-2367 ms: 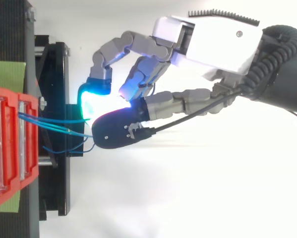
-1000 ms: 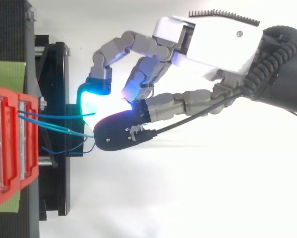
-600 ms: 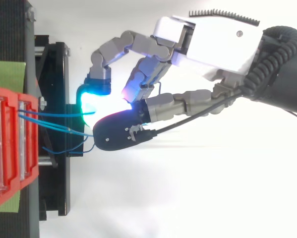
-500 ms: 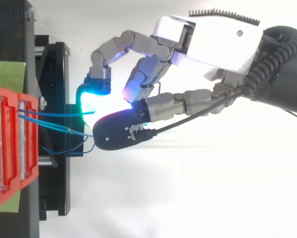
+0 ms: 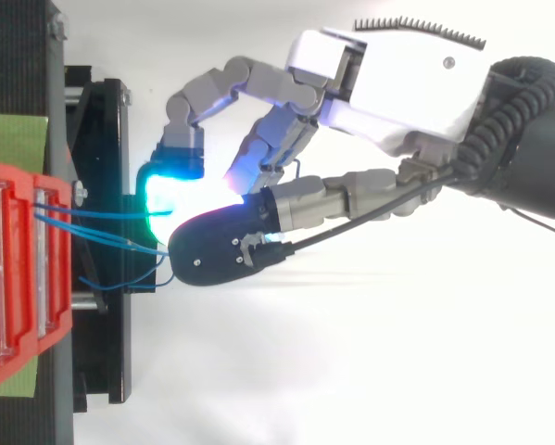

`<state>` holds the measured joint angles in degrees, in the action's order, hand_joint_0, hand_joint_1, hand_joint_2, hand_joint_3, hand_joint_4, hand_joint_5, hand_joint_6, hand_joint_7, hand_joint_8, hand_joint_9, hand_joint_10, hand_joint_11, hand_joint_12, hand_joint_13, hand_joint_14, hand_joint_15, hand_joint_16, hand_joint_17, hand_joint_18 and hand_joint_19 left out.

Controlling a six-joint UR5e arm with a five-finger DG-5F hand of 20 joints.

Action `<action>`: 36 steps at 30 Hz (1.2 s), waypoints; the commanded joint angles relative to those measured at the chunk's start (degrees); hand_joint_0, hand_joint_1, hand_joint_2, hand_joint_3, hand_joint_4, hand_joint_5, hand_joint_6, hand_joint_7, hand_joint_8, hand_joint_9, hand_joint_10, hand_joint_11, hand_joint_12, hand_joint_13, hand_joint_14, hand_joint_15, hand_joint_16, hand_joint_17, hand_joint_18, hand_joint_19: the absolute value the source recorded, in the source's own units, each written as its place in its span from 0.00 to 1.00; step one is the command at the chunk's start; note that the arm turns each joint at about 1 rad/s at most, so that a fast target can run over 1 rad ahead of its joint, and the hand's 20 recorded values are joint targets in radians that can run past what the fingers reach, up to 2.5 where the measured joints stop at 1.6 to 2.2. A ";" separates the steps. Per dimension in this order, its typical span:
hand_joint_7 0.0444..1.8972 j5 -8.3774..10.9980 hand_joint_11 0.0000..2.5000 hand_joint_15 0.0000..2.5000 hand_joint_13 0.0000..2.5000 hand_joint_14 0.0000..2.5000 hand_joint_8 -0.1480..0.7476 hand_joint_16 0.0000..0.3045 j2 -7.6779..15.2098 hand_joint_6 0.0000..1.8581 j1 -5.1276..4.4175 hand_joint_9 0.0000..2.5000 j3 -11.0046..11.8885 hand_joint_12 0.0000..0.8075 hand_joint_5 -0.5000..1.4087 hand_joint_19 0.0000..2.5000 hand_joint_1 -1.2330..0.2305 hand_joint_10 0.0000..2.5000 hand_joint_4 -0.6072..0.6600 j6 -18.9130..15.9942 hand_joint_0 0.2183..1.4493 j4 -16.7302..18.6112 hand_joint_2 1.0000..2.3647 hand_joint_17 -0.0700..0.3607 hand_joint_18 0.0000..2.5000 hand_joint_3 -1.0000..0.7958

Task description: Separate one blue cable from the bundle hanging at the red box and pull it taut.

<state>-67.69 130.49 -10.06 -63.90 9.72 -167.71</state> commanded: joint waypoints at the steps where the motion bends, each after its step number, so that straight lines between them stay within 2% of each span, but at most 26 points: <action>1: 0.67 0.01 0.65 0.46 0.49 0.01 0.40 0.15 0.02 0.52 -0.40 0.49 -0.09 0.37 0.13 0.30 0.37 0.02 0.30 -1.90 0.47 0.01 0.01 0.40 0.29 0.34; 8: 0.68 -0.07 0.65 0.45 0.49 0.01 0.40 0.15 0.02 0.52 -0.84 0.49 -0.26 0.37 0.13 0.30 0.37 0.02 0.31 -4.36 0.49 0.10 0.00 0.39 0.29 0.30; 15: 0.72 -0.16 0.65 0.45 0.49 0.01 0.40 0.15 0.02 0.52 -1.11 0.49 -0.35 0.38 0.13 0.30 0.39 0.01 0.34 -4.36 0.49 -0.07 0.00 0.40 0.29 0.28; 19: 0.70 -0.25 0.65 0.46 0.49 0.01 0.40 0.15 0.02 0.52 -1.19 0.49 -0.35 0.38 0.13 0.30 0.40 0.02 0.37 -4.10 0.49 -0.07 0.00 0.40 0.29 0.28; 22: 0.69 -0.16 0.64 0.45 0.48 0.01 0.41 0.15 0.02 0.52 -1.19 0.47 -0.35 0.38 0.12 0.28 0.41 0.03 0.43 -4.10 0.47 -0.07 0.00 0.40 0.30 0.28; 25: 0.69 -0.25 0.64 0.45 0.48 0.01 0.39 0.15 -0.07 0.52 -1.11 0.47 -0.35 0.37 0.12 0.27 0.42 0.04 0.40 -4.19 0.48 -0.16 0.00 0.40 0.30 0.28; 31: 0.62 -0.25 0.65 0.45 0.48 0.01 0.37 0.15 0.02 0.52 -1.11 0.47 -0.44 0.37 0.12 0.26 0.40 0.03 0.42 -4.01 0.47 -1.30 0.00 0.40 0.30 0.28; 36: 0.45 -0.25 0.65 0.45 0.48 0.01 0.39 0.15 0.02 0.51 -1.11 0.46 -0.44 0.36 0.12 0.26 0.35 0.03 0.52 -4.01 0.39 -2.09 0.00 0.40 0.30 0.28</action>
<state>-67.94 130.51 -11.20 -64.32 5.69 -169.41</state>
